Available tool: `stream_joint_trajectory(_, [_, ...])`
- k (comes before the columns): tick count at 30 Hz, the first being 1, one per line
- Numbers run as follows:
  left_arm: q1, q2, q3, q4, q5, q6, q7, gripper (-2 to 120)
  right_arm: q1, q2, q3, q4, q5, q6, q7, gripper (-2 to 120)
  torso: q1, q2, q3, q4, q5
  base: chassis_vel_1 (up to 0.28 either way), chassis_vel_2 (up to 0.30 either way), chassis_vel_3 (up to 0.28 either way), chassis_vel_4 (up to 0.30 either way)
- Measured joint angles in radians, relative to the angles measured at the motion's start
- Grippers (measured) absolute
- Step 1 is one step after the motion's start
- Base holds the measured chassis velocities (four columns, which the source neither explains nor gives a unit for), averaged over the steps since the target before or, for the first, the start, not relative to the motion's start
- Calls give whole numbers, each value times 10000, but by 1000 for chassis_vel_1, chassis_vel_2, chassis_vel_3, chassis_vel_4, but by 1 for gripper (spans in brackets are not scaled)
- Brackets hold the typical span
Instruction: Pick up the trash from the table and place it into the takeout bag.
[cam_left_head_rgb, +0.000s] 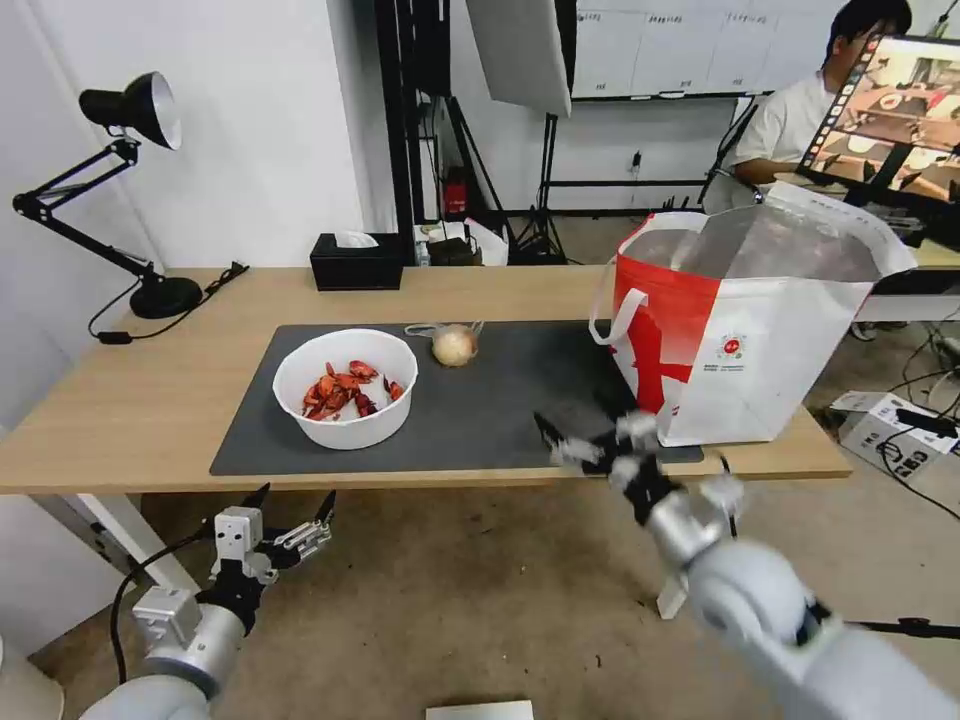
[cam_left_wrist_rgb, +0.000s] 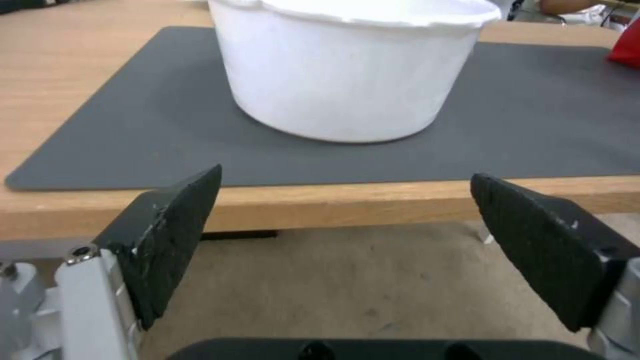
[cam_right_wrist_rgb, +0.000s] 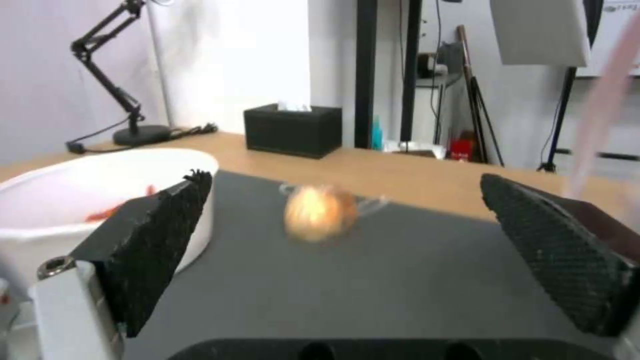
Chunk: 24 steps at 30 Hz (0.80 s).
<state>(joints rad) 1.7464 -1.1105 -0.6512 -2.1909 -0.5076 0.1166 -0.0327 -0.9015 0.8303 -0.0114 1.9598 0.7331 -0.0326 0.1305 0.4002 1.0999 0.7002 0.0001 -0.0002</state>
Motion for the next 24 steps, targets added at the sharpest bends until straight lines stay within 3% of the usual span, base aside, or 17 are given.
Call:
stream_joint_trajectory(3, [9,-74,-42,11,-16,-44,36,100,1908,490,-1233,-1173,635,-245,341,100,-1,0,0,-3,2,0,0,0,0])
stream_joint_trajectory(4, [9,-74,-42,11,-16,-44,36,100,1908,490,-1233,-1173,635,-245,341,100,-1,0,0,-3,2,0,0,0,0])
stream_joint_trajectory(7, [11,-103,-108,109,-31,-165,99,100,3662,1382,-2213,-2628,1289,-453,662,100,0,-1,0,1,0,0,0,0,0])
stream_joint_trajectory(8, [11,-103,-108,109,-31,-165,99,100,3662,1382,-2213,-2628,1289,-453,662,100,0,-1,0,1,0,0,0,0,0])
stream_joint_trajectory(11, [-17,-132,-159,192,-44,-178,105,100,4811,2399,-2884,-4098,1480,-577,717,100,1,-1,0,3,2,0,0,0,0])
stream_joint_trajectory(12, [-17,-132,-159,192,-44,-178,105,100,4811,2399,-2884,-4098,1480,-577,717,100,1,-1,0,3,2,0,0,0,0])
stream_joint_trajectory(19, [-87,-200,-191,429,-53,-198,113,100,6372,4336,-3582,-7552,1072,-1355,540,100,1,-1,0,-2,0,0,0,0,0])
stream_joint_trajectory(24, [-109,-209,-186,502,-54,-198,115,100,6748,5074,-3578,-8835,717,-1705,269,100,-1,-1,-2,-1,-1,0,0,0,0])
